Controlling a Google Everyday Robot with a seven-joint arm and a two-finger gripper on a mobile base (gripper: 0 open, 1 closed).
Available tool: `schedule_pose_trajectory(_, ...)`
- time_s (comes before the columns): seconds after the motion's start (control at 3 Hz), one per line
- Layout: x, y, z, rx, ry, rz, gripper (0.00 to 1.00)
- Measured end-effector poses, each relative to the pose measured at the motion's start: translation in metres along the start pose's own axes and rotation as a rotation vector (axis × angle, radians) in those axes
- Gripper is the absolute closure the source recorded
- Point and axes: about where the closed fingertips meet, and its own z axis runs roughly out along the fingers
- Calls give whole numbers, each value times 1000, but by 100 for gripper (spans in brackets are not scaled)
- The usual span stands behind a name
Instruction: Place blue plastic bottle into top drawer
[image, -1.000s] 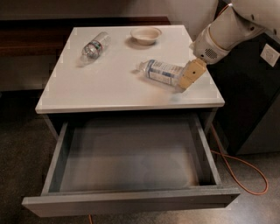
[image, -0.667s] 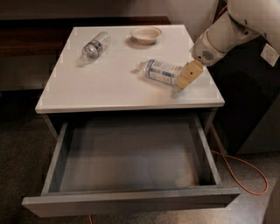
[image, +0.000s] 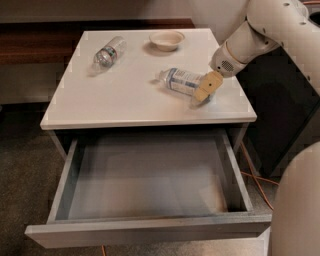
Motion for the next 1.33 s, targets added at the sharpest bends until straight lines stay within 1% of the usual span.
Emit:
schedule_pose_trajectory(0.33,-7,-2,11,-18,7,-12,13)
schedule_pose_trajectory(0.67,-10,1,13,-18,7,-25,37)
schedule_pose_trajectory(1.0,-13,21,3,-2,-22,-55,68)
schedule_pose_trajectory(1.33,-16,52,-12,17,-60,-95,91)
